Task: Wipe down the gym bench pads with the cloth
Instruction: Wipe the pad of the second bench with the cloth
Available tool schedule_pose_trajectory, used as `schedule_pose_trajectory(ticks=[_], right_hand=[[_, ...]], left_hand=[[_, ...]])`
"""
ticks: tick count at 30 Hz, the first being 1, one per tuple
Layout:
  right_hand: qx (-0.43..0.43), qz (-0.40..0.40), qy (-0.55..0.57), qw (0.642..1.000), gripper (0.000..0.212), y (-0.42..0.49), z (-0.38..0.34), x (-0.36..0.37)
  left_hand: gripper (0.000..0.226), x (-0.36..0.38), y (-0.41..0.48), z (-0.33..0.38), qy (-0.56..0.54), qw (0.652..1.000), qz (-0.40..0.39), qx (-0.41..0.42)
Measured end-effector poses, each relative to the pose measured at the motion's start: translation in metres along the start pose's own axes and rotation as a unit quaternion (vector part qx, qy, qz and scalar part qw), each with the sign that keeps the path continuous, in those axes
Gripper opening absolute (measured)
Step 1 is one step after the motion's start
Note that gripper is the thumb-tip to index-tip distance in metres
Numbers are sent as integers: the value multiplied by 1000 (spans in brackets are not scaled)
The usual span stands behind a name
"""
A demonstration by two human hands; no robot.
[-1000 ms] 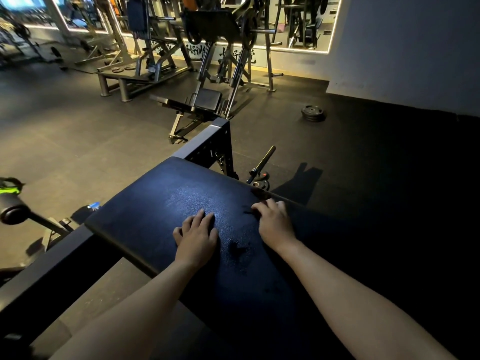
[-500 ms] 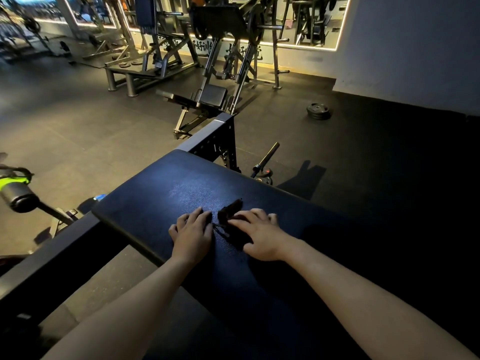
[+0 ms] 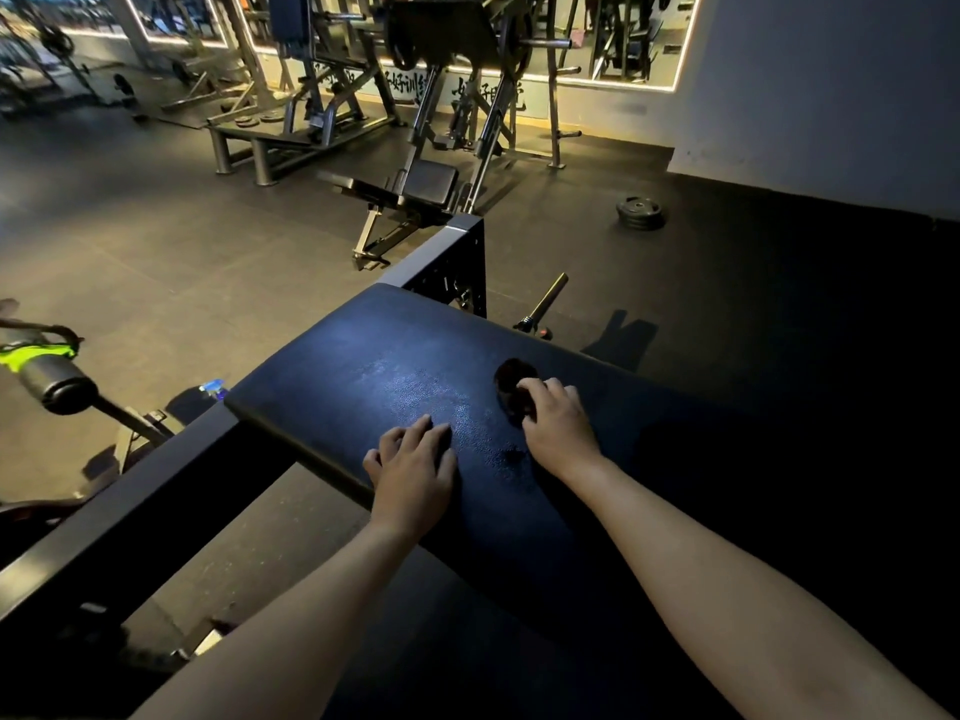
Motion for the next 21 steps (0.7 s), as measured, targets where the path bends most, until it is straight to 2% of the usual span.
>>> schedule_pose_trajectory(ticks=[4,8,10,12,14,17,19,21], right_hand=[[-34,-36,1,999,61,-36,-34,18],[-137,-71,11,988,49,-87,-82,48],[-154,-73,-14,985,43,-93,-86,49],[-113,-37,-44,992,39,-79,-70,35],[-14,25,-56,998,39,-62,-44,15],[127,89,-49,987,40,-55,-18,-4],[161,99,-36,981,41,-62,-23,-1],[154,109,-18,982,39,-76,-42,11]], left_hand=[[53,2,-15,-17,1,1000,4,17],[73,-3,-30,-36,-13,994,49,98],[79,-6,-35,-41,-20,992,30,118],[83,-6,-36,-46,-21,993,13,116],[82,-5,-40,-55,-1,994,-11,110],[77,-2,-45,-66,21,993,-37,107],[76,-4,-45,-68,11,992,-39,118],[71,-4,-44,-71,5,989,-47,139]])
Point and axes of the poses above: each hand's wrist, its own y-axis towards the middle knuckle, its own x-axis out of the palm, z = x × y, the point moved 5 cm from there along y, towards the middle knuckle, and after that the axes turned 8 degrees about y, right-handed, at the moved point
